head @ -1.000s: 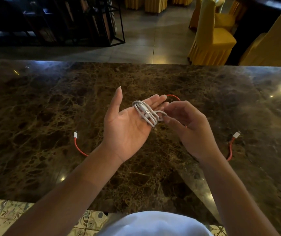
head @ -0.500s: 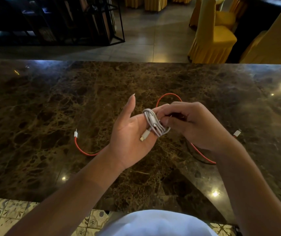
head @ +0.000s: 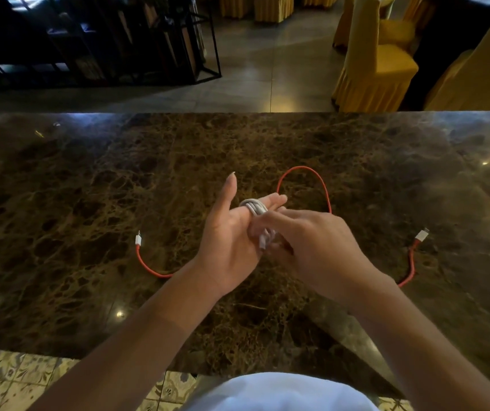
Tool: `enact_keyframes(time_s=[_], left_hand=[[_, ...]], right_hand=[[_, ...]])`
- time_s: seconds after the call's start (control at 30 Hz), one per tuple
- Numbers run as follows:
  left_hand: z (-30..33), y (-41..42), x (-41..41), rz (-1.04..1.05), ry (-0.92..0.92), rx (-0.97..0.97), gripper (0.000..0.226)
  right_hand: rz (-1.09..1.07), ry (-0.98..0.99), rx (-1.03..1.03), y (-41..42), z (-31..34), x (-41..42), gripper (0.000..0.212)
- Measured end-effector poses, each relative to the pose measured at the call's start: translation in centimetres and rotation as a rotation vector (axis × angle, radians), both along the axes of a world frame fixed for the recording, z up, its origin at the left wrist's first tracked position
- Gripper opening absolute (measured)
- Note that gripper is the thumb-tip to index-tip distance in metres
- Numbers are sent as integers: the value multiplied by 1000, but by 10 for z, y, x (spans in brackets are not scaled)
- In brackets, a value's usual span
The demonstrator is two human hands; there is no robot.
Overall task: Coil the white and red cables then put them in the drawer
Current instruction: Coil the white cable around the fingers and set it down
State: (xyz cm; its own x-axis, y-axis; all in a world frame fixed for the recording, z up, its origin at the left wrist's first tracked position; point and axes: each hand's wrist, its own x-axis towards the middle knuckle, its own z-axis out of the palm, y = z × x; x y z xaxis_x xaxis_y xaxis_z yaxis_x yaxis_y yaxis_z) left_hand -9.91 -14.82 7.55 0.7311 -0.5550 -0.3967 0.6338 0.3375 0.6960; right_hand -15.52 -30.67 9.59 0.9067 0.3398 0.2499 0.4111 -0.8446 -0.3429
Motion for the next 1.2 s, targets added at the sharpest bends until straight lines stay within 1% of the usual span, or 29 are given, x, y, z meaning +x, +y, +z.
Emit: enact_keyframes(time_s=[0.07,0.17,0.23,0.27,0.33,0.4,0.47,0.5,0.57,0.63,0.67,0.7,0.73,0.77,0.8,0.83,0.87,0.9,0.93,0.97,1.0,1.03,1.07,1.1,1.13,1.2], left_hand=[[3,1,1,-50,7,76,94],[13,3,1,-78,88,29,76],[15,4,4,-51,135,35,71],[18,6,6,-46,155,35,73],[21,11,13,-6,223,-4,84],[22,16,18,105,313,-44,92],[21,17,19,145,375,-90,96],[21,16,17,122,388,-91,96],[19,13,12,9,367,-18,93],[15,11,5,-122,317,65,92],[13,10,3,-148,304,60,94],[11,11,0,-153,292,31,98],[10,11,-4,-160,281,-8,102],[6,11,-6,-171,272,-37,106],[2,11,-9,-176,268,-60,109],[0,11,-12,-168,266,-84,109],[-2,11,-16,-150,269,-133,108],[-2,12,-19,-105,269,-200,106],[0,12,-22,-21,253,-264,105],[3,12,-24,93,222,-304,106],[7,10,-26,203,183,-327,109],[10,6,-29,289,145,-342,110],[11,2,-34,343,120,-342,111],[10,-1,-38,359,105,-330,111],[11,-5,-41,336,96,-314,111],[15,-6,-42,253,75,-305,113]], right_hand=[[72,-16,10,-3,-3,4,23],[115,-85,57,-6,-7,7,18],[129,-161,98,0,-8,5,14],[151,-186,128,4,-10,3,12],[199,-178,205,12,-15,-5,14],[203,-121,302,14,-22,-14,17],[192,-64,360,15,-25,-23,18],[203,-39,351,17,-24,-25,17],[257,2,282,23,-19,-22,15],[319,-43,144,24,-9,-13,11],[346,-81,68,26,-5,-10,11],[369,-93,-2,30,-3,-8,15],[385,-64,-59,35,0,-8,30],[416,-33,-99,39,0,-9,52],[447,-6,-98,39,-1,-11,67],[456,-30,-45,35,-3,-10,69],[437,-31,75,27,-2,-9,57],[370,66,321,14,-3,-10,38],[271,149,678,1,-6,-11,22],[151,205,1093,-6,-11,-15,15],[41,286,1484,-10,-16,-20,14],[-45,400,1815,-8,-23,-25,16],[-107,495,2047,-2,-29,-29,17],[-162,544,2161,3,-31,-31,17],[-204,555,2200,4,-31,-30,16],[-275,526,2172,-1,-30,-28,15]])
